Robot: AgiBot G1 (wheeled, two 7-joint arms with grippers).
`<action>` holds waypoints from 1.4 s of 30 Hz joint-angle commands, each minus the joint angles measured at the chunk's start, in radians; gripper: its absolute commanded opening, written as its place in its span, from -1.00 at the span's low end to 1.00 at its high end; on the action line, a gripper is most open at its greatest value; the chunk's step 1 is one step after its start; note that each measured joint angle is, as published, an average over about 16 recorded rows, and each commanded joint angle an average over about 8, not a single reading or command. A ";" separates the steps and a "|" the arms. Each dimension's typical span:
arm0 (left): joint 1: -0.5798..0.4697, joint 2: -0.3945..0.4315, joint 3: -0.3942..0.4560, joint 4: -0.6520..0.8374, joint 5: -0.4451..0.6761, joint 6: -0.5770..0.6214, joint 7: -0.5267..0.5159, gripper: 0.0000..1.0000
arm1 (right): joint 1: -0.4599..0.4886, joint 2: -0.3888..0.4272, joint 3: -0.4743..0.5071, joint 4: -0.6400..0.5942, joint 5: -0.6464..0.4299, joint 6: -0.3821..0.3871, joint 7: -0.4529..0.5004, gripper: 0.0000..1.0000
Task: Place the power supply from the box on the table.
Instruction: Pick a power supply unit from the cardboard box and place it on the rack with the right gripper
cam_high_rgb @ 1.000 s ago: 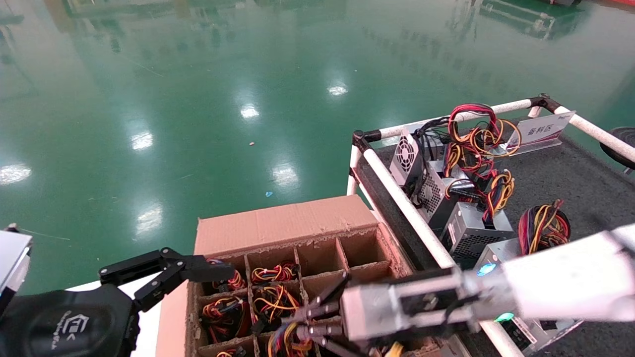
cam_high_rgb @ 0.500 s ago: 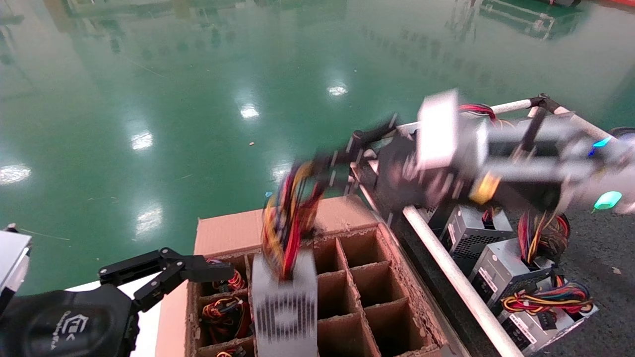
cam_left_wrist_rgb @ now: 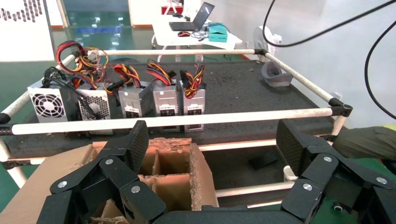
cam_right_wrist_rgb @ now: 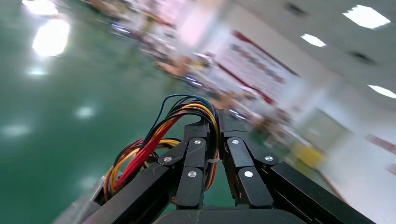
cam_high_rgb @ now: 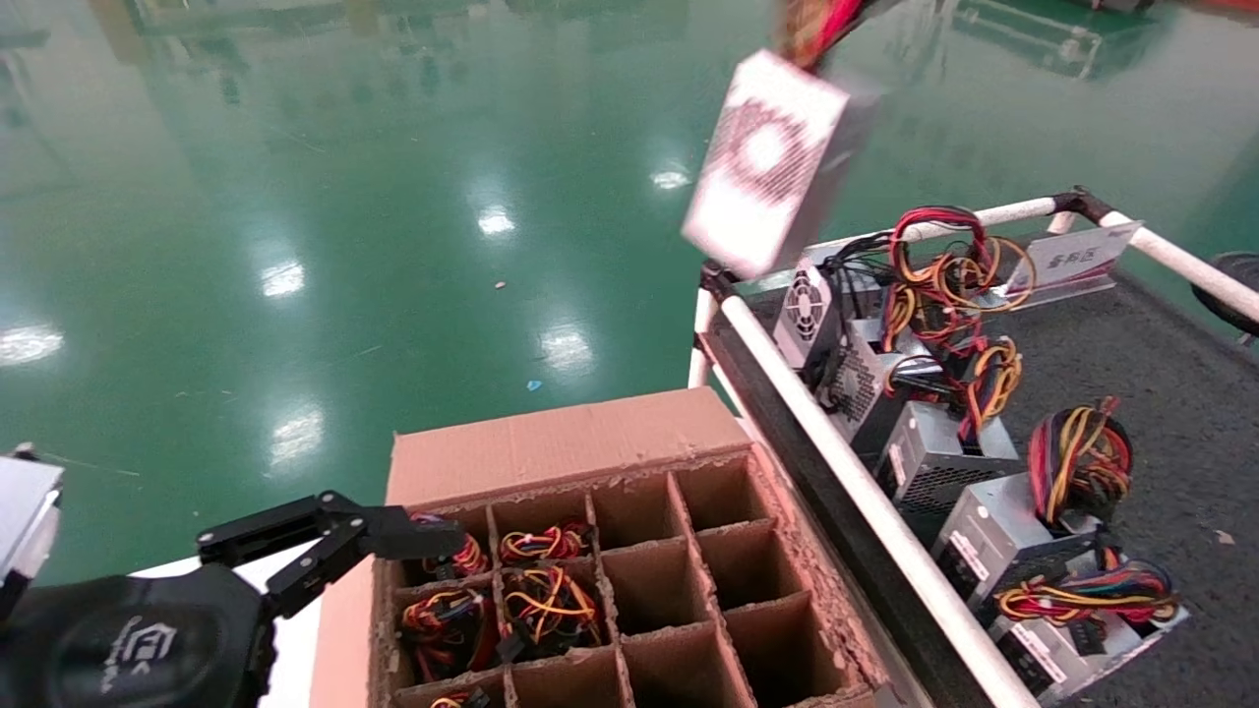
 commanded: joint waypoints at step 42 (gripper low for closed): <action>0.000 -0.001 0.002 0.000 -0.001 -0.001 0.001 1.00 | 0.009 0.205 0.004 -0.549 -0.087 0.208 -0.253 -1.00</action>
